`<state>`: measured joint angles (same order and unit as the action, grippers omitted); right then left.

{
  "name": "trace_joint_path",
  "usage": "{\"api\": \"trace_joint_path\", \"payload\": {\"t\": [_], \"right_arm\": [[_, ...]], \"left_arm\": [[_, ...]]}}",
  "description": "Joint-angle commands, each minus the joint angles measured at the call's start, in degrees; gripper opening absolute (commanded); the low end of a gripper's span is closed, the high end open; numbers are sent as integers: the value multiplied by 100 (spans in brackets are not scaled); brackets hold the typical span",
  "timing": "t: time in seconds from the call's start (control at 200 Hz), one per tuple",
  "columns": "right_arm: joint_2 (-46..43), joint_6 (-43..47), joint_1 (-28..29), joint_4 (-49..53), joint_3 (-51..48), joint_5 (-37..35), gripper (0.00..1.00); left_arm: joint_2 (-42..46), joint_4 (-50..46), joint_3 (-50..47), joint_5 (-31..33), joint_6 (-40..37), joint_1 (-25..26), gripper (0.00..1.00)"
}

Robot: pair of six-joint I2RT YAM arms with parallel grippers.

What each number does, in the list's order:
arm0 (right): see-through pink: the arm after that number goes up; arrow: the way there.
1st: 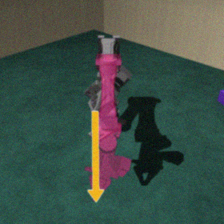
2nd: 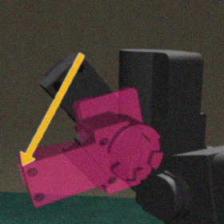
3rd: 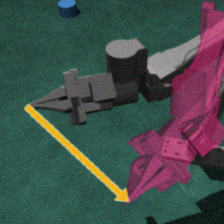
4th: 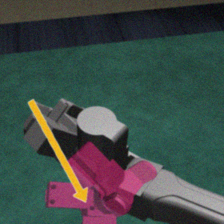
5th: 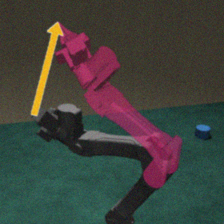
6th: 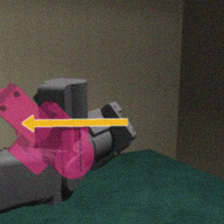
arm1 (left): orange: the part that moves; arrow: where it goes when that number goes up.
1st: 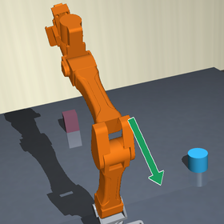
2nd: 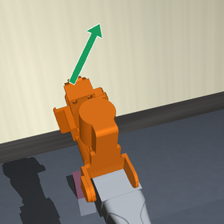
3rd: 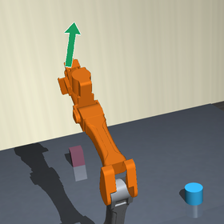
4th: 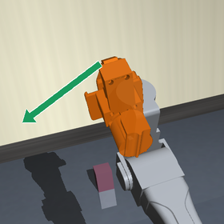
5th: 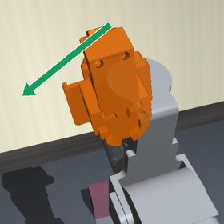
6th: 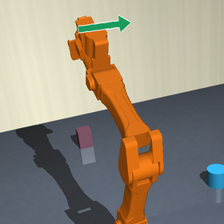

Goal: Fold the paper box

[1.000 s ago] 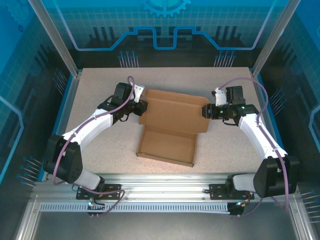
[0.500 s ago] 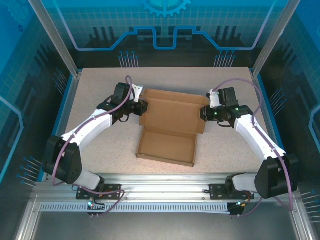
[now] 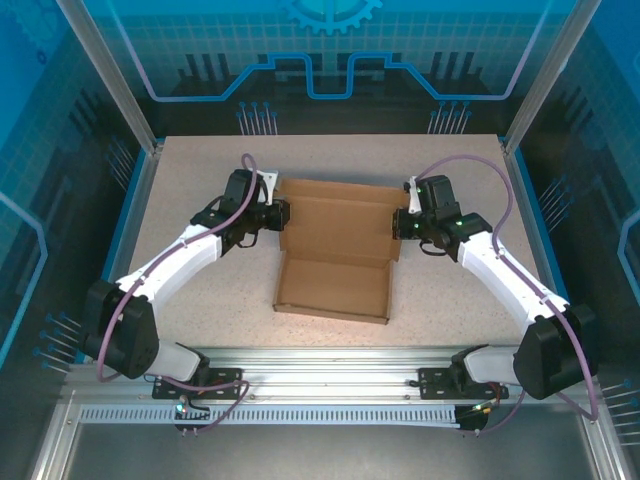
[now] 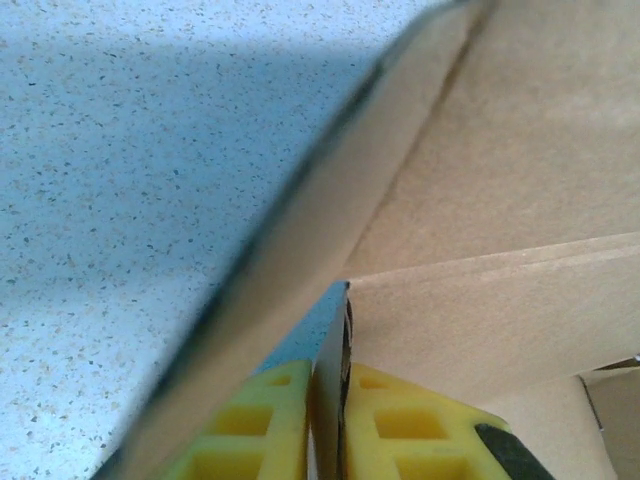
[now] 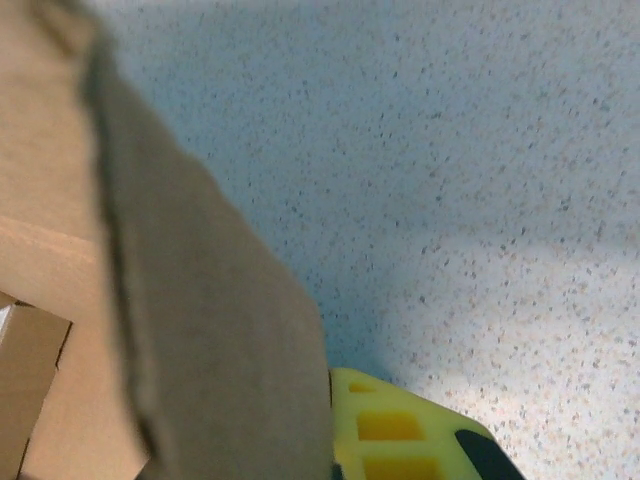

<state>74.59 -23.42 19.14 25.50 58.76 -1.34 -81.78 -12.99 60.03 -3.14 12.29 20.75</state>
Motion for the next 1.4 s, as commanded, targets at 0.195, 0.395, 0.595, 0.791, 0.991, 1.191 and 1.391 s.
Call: {"api": "trace_joint_path", "payload": {"t": [0.195,0.395,0.595,0.791,0.991,1.191,1.391], "right_arm": [[185,-352,178,-1682,147,-205,7],[419,-465,188,-2676,-117,-220,9],[568,-550,214,-3407,-453,-234,9],[566,-541,275,-3833,-800,-335,7],[420,-405,435,-4061,-1219,-510,7],[353,-365,579,-4460,-1449,-623,7],[261,-426,679,-4644,-1711,-795,8]], "left_arm": [[97,723,-2,161,428,147,17],[31,1237,-143,445,597,145,20],[-79,1564,-229,532,550,148,20],[-98,1922,-563,519,582,143,18],[119,2173,-990,541,720,153,18],[402,2487,-1425,571,986,174,18],[582,2642,-1781,618,1153,211,18]]}}
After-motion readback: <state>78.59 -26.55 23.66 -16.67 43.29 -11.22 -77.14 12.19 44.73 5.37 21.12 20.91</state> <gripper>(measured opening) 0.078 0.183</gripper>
